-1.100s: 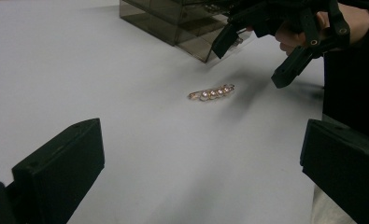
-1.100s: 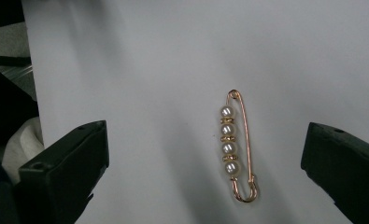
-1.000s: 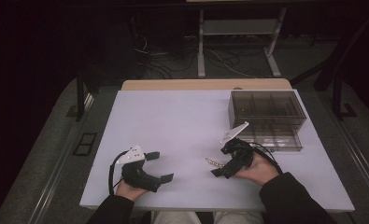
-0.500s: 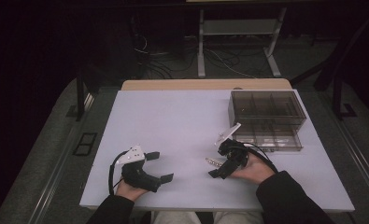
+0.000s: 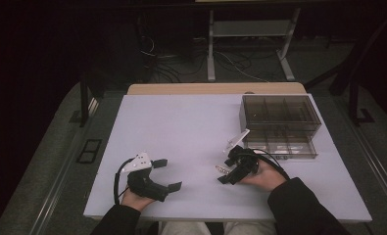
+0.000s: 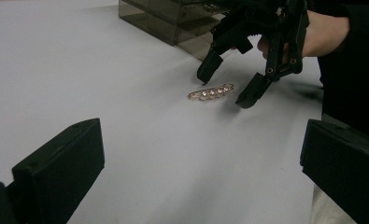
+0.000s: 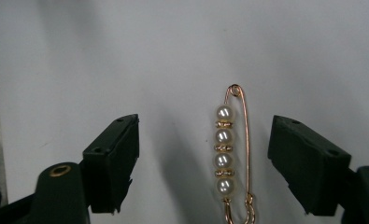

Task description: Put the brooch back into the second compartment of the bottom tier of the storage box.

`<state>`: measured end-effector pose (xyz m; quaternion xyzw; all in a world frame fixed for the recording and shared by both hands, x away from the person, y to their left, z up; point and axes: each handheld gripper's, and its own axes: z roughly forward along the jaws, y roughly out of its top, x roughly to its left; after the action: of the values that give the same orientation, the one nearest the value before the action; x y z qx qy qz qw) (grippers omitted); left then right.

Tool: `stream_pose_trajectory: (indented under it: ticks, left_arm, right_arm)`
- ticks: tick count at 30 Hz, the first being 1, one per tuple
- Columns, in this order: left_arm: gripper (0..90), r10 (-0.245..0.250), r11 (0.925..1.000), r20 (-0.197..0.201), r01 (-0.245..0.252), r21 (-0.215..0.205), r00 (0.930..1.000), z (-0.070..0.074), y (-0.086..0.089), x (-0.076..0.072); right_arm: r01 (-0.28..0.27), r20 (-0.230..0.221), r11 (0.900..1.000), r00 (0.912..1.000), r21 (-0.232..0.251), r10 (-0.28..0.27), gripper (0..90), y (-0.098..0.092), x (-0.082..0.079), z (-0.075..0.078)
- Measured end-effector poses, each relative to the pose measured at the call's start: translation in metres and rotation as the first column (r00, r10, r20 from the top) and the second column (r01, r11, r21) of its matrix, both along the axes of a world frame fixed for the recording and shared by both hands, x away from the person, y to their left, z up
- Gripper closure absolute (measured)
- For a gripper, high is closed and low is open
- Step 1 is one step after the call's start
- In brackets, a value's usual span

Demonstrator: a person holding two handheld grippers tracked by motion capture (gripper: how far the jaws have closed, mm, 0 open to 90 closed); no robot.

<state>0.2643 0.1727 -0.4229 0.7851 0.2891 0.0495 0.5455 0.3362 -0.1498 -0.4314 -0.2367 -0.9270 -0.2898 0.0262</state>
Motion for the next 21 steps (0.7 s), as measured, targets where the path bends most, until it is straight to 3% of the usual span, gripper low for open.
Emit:
stream_pose_trajectory:
  ticks: [21]
  left_arm:
    - [0.0, 0.0, 1.0, 0.0, 0.0, 0.0, 1.0, 0.0, 0.0, 0.0001]
  right_arm:
    - [0.041, 0.052, 0.999, 0.9979, -0.028, -0.039, 53.2, 0.002, 0.002, -0.0015]
